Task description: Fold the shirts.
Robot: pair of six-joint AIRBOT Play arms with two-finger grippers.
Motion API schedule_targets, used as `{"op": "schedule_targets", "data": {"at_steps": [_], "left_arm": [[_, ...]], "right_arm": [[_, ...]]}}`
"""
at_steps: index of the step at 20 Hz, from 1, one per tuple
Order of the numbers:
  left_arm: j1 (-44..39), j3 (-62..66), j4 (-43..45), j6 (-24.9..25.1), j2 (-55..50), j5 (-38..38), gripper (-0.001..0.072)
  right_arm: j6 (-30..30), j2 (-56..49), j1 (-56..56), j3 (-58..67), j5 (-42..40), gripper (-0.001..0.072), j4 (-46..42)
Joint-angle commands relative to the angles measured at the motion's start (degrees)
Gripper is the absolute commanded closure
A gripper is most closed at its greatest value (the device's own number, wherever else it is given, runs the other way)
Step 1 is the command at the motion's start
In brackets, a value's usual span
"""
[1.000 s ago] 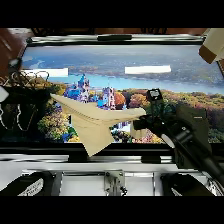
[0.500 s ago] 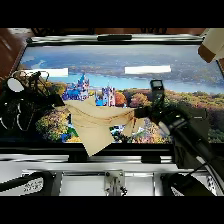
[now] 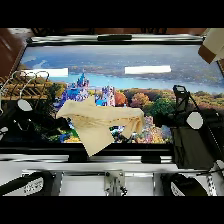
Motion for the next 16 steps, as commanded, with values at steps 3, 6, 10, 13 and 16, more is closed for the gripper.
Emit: {"op": "schedule_targets", "data": {"at_steps": [3,6,10,13,16], "left_arm": [[-8.7,-8.5,-7.6,1.1,0.2,12.9,-0.0007],[-11.7,-8.4,-7.9,1.1,-0.1,17.9,-0.0006],[-12.0,-8.4,-10.5,0.0,-0.1,23.9,0.0070],[-12.0,-8.4,-10.6,0.0,-0.1,25.0,0.0388],[-11.9,-7.8,-10.6,1.0,-0.1,23.2,0.0612]], "right_arm": [[-5.5,0.3,-1.2,-5.3,2.8,0.0210,16.7],[-5.7,0.3,-1.2,-7.3,3.0,0.0210,19.4],[-5.1,0.2,3.7,-9.5,-0.8,0.0210,17.4],[-0.7,-3.3,12.4,-10.3,-11.0,0.0210,16.2],[3.8,-10.2,18.0,-10.3,-21.3,0.0210,15.1]]}}
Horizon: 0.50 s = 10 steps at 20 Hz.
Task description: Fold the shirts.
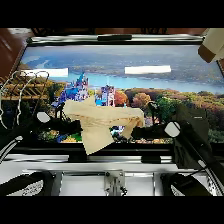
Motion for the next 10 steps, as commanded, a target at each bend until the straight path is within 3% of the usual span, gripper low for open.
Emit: {"op": "schedule_targets", "data": {"at_steps": [1,5,10], "left_arm": [[0.2,1.2,-1.1,2.7,0.3,-2.6,0.0665],[0.6,4.5,-1.0,8.8,0.3,-10.5,0.0666],[0.6,4.8,-1.1,8.8,0.5,-11.3,0.0665]], "right_arm": [[5.4,-7.2,6.3,-0.4,-11.8,0.0211,-1.0],[5.8,-11.8,6.5,-0.3,-13.0,0.0211,-1.0],[8.5,-12.6,6.5,-0.3,-17.1,0.0215,-1.3]]}}
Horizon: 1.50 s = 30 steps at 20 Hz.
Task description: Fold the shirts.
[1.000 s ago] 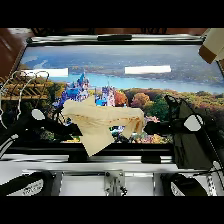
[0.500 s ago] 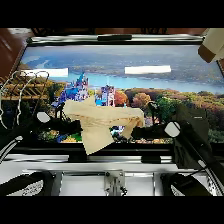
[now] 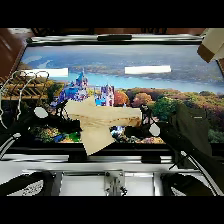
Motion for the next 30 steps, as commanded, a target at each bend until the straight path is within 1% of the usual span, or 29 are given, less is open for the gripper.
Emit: {"op": "schedule_targets", "data": {"at_steps": [1,2,3,4,5,6,8,9,11,12,13,14,15,17,18,19,21,22,25,27,30], "left_arm": [[0.0,0.4,-0.2,1.0,0.3,-2.0,0.0666],[0.0,0.5,-0.2,1.0,0.5,-2.0,0.0666],[0.0,0.5,-0.2,1.0,0.7,-1.9,0.0665],[0.0,0.5,-0.2,1.0,0.8,-2.0,0.0666],[0.0,0.9,-0.1,1.0,1.1,-2.2,0.0666],[0.1,1.8,0.2,1.1,1.6,-2.3,0.0667],[1.2,6.6,1.3,5.8,4.2,-3.4,0.0668],[2.0,10.5,2.7,7.1,6.0,-4.5,0.0668],[4.7,22.2,6.0,7.0,10.8,-6.2,0.0668],[6.1,28.3,6.4,7.0,13.4,-6.3,0.0668],[7.8,35.4,6.7,7.3,16.2,-6.3,0.0668],[9.3,42.1,6.7,8.2,18.6,-6.3,0.0667],[10.8,49.0,6.7,8.3,21.1,-5.8,0.0667],[13.2,60.0,6.7,8.2,25.5,-3.4,0.0667],[14.3,63.8,6.7,6.8,27.5,-1.9,0.0667],[15.5,66.7,7.0,4.0,29.8,0.0,0.0667],[17.2,69.2,10.1,-0.9,33.8,2.5,0.0667],[17.8,69.1,13.2,-3.2,35.7,2.8,0.0667],[18.0,69.1,23.1,-9.8,37.9,0.2,0.0667],[18.0,69.0,26.1,-9.7,37.4,-1.8,0.0666],[17.9,65.7,26.7,-9.1,36.1,-2.4,0.0666]], "right_arm": [[3.3,-2.0,0.3,0.0,-3.5,0.0215,-0.1],[3.8,-2.8,0.3,0.0,-3.5,0.0216,0.1],[3.8,-3.7,0.3,0.0,-3.3,0.0268,1.4],[3.8,-4.0,0.3,0.0,-3.2,0.0585,2.8],[3.3,-3.7,0.3,0.1,-2.9,0.0642,4.1],[1.4,-2.7,0.3,0.9,-2.2,0.0642,4.4],[-2.4,1.1,0.3,4.1,1.1,0.0642,2.1],[-4.1,3.7,0.3,6.4,3.4,0.0643,-0.2],[-9.7,10.2,0.3,12.9,10.7,0.0642,-6.8],[-10.9,13.9,0.3,17.0,14.7,0.0642,-12.7],[-10.7,17.4,0.3,21.0,17.4,0.0642,-19.0],[-10.4,21.2,0.3,25.2,18.0,0.0642,-24.8],[-10.1,24.8,0.3,29.2,16.9,0.0642,-29.5],[-8.2,30.6,0.3,35.6,12.1,0.0642,-35.6],[-5.8,33.4,0.3,38.2,8.5,0.0642,-37.4],[-2.7,35.7,0.3,40.2,4.8,0.0642,-38.5],[1.0,39.0,0.3,43.0,0.7,0.0642,-39.0],[1.4,40.1,0.3,44.0,0.8,0.0642,-39.0],[1.7,42.2,0.3,44.9,1.1,0.0642,-39.0],[1.7,41.9,0.3,44.9,2.6,0.0642,-39.0],[1.7,39.2,0.3,44.8,9.5,0.0642,-39.1]]}}
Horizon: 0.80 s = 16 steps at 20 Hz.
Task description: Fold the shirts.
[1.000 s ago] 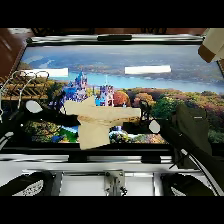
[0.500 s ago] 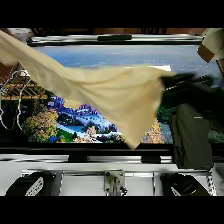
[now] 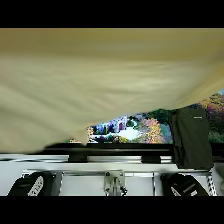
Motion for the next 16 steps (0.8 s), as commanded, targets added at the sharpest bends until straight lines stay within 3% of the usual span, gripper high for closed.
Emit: {"op": "schedule_targets", "data": {"at_steps": [1,3,7,10,13,16], "left_arm": [[0.2,-3.2,3.8,1.1,-0.9,-1.0,0.0666],[0.2,-7.9,6.0,4.8,-2.4,-1.3,0.0666],[0.2,-18.1,7.8,4.5,-7.7,-1.0,0.0666],[0.2,-21.9,7.9,4.6,-15.4,0.7,0.0666],[0.2,-21.9,7.8,4.6,-23.8,4.2,0.0666],[0.1,-21.9,7.2,4.5,-31.0,4.9,0.0666]], "right_arm": [[0.5,-2.8,0.0,0.4,7.9,0.0642,-0.9],[0.5,-7.2,0.0,0.3,15.3,0.0642,-2.6],[0.5,-21.9,0.0,-0.1,24.2,0.0642,-4.5],[2.2,-36.3,0.0,-1.5,18.4,0.0640,-10.8],[6.6,-49.1,-0.4,-1.4,7.2,0.0640,-17.5],[13.5,-56.5,-3.1,-1.1,-0.5,0.0641,-17.6]]}}
